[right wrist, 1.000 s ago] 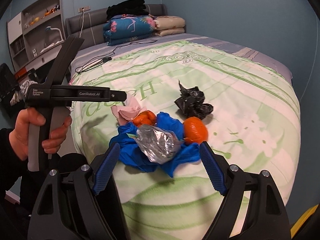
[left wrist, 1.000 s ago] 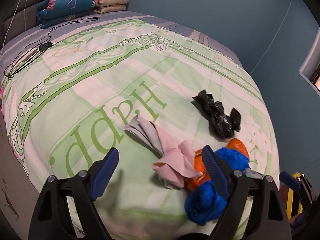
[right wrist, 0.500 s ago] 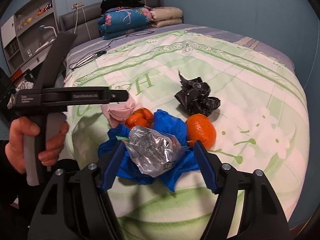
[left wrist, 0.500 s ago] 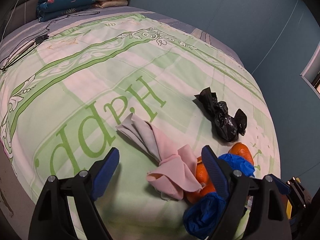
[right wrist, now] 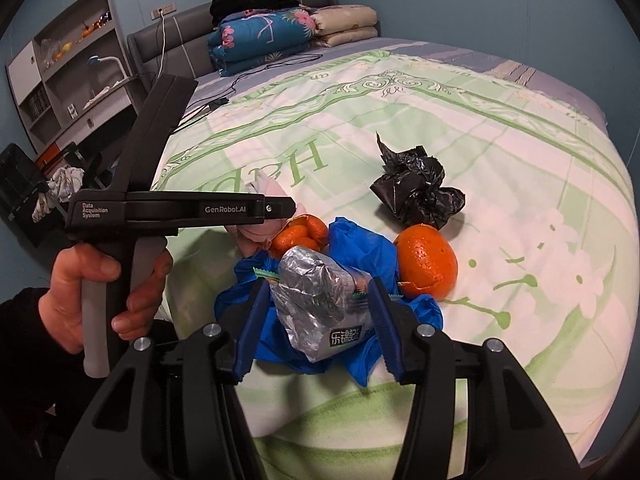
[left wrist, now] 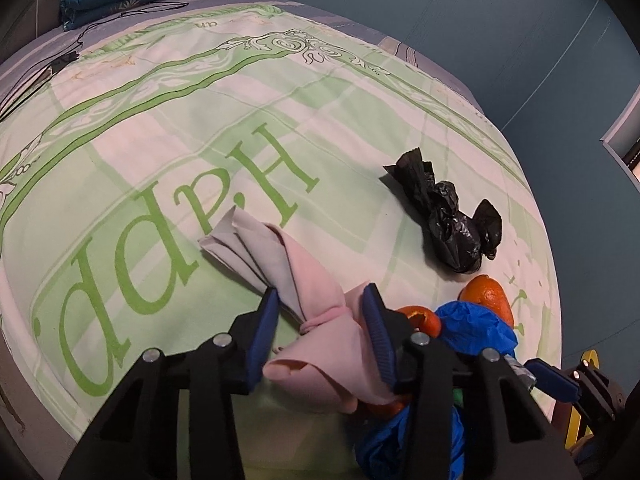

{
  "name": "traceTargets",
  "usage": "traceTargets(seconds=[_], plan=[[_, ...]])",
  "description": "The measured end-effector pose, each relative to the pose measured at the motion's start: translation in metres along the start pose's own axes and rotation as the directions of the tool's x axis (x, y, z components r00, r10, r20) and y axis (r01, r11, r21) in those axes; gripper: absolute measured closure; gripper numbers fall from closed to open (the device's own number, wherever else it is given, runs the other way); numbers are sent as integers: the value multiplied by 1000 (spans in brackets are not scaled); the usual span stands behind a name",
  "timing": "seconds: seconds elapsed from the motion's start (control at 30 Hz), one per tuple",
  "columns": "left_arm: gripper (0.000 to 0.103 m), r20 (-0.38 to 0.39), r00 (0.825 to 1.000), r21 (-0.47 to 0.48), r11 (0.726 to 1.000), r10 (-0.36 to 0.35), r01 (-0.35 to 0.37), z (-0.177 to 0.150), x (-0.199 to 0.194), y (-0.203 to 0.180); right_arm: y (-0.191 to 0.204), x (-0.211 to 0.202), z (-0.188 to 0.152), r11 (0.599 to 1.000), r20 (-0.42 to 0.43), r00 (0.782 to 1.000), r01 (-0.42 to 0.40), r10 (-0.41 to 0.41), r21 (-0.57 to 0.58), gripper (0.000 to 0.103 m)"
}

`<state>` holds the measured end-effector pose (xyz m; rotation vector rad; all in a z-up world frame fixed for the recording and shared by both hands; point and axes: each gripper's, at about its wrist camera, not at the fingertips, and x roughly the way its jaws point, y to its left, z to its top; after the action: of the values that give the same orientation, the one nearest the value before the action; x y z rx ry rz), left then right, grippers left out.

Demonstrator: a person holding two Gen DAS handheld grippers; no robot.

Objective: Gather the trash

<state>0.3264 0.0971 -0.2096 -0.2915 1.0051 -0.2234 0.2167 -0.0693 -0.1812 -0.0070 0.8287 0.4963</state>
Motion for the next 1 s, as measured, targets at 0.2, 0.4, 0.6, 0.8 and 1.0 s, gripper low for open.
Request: traceTargets(seconds=[0.2,0.4,0.6,0.8,1.0], plan=[[67,-13,1000,-20,1000,-12,12,2,4,1,-6,5,5,999,-20,1000,-24,24,30,55],[77,-20,999,-34,999,-28,27,3,7,4,-15,5,7,993,-38,996,-80,83,89,68],[79,-15,1000,-21,999,-28,27,2,5,2,-23,4,8,987,-46,992,-110,116,120,81],[80,-8,999,-26,999,-39,39,0,-1,3,-25,1,9,985,-43,991,-117,123,125,93],[81,-4,999,-26,999,-41,41,-1,-7,4,-21,-4,8,987,-38,992,-118,123,112,99]])
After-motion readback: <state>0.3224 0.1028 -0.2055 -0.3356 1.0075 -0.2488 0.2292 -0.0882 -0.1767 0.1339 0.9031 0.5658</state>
